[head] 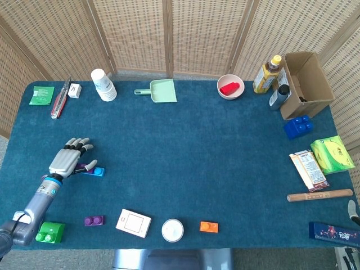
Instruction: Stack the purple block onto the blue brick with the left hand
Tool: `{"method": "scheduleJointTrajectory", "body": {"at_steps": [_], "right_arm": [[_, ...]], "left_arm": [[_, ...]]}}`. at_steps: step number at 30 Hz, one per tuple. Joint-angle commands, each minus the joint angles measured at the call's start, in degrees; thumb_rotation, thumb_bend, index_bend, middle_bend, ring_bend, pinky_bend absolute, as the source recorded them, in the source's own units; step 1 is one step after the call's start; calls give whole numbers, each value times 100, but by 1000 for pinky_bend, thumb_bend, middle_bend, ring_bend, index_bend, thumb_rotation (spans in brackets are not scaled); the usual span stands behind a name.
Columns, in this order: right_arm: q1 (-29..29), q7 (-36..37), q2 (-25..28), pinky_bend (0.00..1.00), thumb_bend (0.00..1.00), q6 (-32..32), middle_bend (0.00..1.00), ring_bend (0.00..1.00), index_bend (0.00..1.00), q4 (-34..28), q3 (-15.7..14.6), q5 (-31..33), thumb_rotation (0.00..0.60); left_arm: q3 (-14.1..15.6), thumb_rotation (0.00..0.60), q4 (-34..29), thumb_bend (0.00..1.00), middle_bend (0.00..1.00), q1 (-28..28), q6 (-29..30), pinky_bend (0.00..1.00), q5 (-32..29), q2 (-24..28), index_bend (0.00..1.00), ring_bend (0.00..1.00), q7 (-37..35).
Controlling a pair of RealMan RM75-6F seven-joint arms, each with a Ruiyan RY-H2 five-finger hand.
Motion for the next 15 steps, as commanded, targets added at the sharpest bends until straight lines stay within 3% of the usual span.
{"method": "scheduleJointTrajectory", "body": {"at_steps": [1, 15], "right_arm": [[-1, 5, -1, 68, 411, 4, 99, 0, 29, -5, 0, -5, 600], [-24, 20, 16, 68, 411, 32, 100, 0, 29, -46, 1, -6, 600]], "left_arm": [[-5, 0, -21, 301, 73, -2, -31, 0, -25, 19, 177, 0, 38], [-87, 0, -72, 302, 72, -47, -273, 0, -270, 47, 176, 0, 321]]}}
